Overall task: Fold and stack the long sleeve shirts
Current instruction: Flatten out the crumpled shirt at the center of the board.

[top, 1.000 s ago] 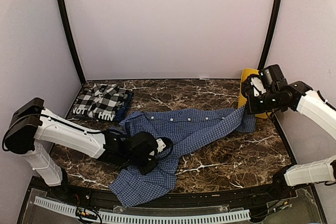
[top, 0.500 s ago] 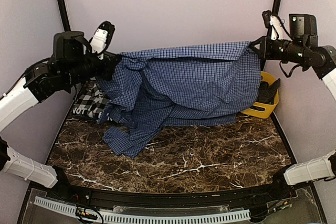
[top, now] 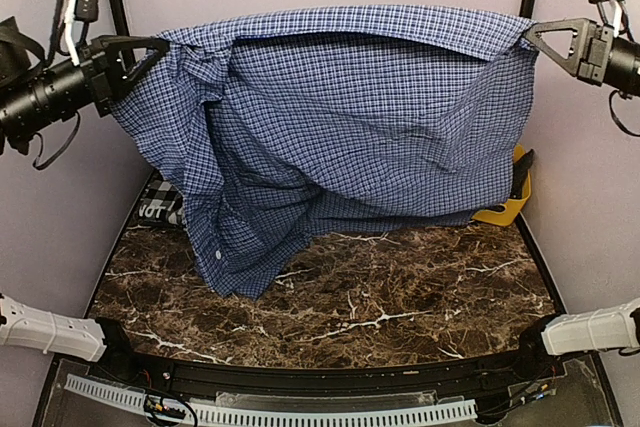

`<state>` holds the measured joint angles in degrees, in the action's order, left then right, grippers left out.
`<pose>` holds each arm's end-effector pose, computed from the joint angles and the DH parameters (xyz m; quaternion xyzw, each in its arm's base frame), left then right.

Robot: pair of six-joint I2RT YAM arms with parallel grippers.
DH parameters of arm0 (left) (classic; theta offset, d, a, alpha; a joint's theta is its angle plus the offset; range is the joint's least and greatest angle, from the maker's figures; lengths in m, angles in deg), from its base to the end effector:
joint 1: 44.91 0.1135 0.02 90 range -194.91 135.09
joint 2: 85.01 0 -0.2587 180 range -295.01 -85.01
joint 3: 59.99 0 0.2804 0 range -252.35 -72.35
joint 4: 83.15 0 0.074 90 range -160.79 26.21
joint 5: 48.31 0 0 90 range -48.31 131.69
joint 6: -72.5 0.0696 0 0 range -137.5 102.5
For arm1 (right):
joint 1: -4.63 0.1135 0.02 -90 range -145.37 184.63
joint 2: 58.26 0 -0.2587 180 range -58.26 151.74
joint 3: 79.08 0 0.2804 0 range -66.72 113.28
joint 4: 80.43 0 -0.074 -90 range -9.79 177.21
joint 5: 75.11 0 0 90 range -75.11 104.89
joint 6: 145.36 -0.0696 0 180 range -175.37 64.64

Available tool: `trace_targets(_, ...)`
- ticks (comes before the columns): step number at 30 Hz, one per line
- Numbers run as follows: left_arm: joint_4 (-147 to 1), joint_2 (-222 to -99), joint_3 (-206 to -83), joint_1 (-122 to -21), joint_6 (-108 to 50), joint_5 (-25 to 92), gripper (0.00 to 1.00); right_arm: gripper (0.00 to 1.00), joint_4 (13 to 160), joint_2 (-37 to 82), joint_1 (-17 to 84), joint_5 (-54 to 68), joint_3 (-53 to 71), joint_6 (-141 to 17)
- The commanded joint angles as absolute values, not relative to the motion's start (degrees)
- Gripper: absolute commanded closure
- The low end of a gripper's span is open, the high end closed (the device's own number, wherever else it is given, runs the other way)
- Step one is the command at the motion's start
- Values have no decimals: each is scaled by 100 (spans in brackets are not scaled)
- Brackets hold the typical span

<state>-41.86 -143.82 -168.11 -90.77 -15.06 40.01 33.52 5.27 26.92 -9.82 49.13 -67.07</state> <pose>0.1455 -0.1528 0.5674 0.2784 0.5939 -0.2881 0.6977 0.1387 0.0883 0.5953 -0.2133 0.6822 0.3459 0.6078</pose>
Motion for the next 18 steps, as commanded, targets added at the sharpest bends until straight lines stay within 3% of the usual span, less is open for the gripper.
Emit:
trace_targets(1, -3963, -14081, -17357, -9070, -1864, 3197, 100, 100, 2987, 352, 2681, -1761, 5330, -7058)
trace_targets(10, -4087, -14063, -17758, -9070, -1988, 2855, 100, 100, 3113, 245, 2687, -1579, 5083, -7251)
trace_targets(18, -3979, -15054, -17686, -9053, -1526, 5562, 100, 100, 3456, 442, 2677, 758, 3679, -7117)
